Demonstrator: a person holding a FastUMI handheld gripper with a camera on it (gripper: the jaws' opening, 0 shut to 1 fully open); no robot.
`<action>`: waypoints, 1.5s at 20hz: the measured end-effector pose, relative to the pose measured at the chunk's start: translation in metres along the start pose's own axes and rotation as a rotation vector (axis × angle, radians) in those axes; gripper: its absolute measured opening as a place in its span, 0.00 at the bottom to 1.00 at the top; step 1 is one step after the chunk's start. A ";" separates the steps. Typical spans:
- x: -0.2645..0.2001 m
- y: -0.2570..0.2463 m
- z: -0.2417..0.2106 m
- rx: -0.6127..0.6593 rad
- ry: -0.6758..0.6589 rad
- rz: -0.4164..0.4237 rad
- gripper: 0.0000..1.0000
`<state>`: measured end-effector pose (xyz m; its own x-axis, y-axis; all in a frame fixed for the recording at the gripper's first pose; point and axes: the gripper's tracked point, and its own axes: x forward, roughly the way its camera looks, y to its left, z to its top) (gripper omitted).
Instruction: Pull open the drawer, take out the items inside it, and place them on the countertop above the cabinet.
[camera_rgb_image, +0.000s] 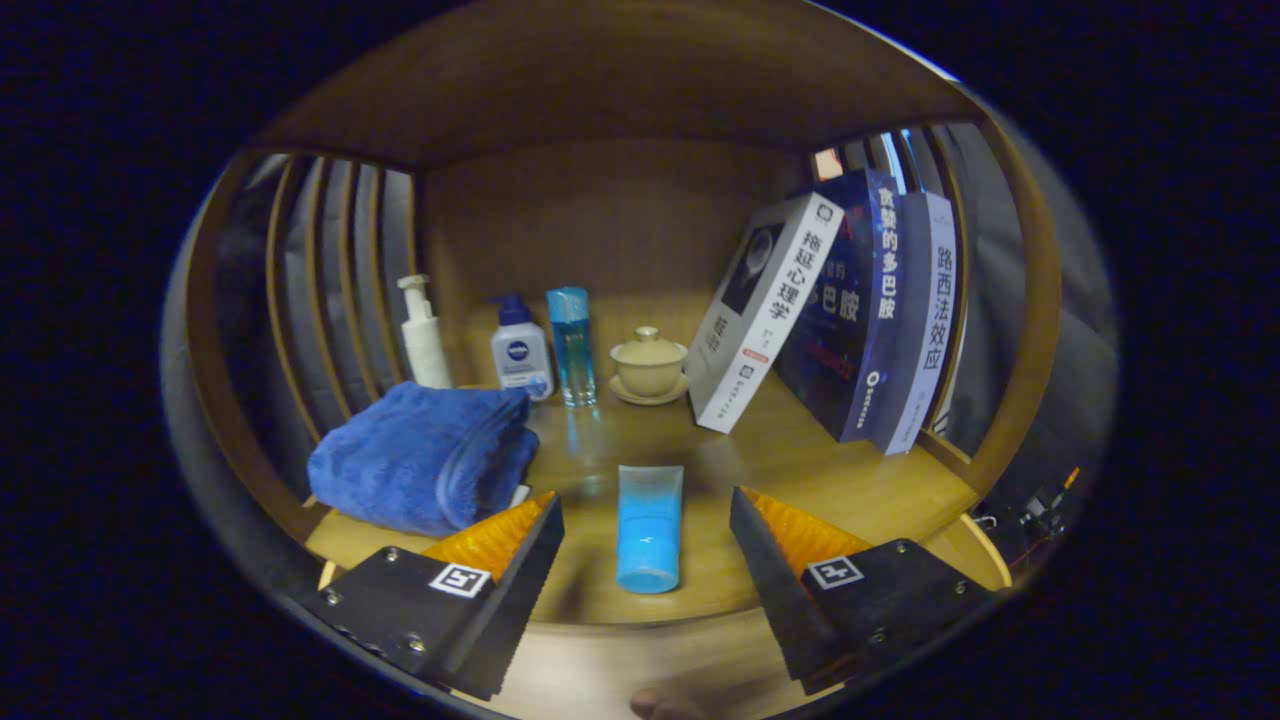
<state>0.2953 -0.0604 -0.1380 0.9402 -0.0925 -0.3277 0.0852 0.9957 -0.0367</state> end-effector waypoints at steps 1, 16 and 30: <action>-0.010 0.001 0.003 -0.014 -0.016 0.012 0.99; -0.201 0.009 -0.016 -0.038 -0.165 0.082 0.99; -0.241 -0.033 -0.182 0.137 -0.075 -0.001 0.99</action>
<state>0.0062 -0.0720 -0.2303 0.9617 -0.0981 -0.2561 0.1256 0.9877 0.0933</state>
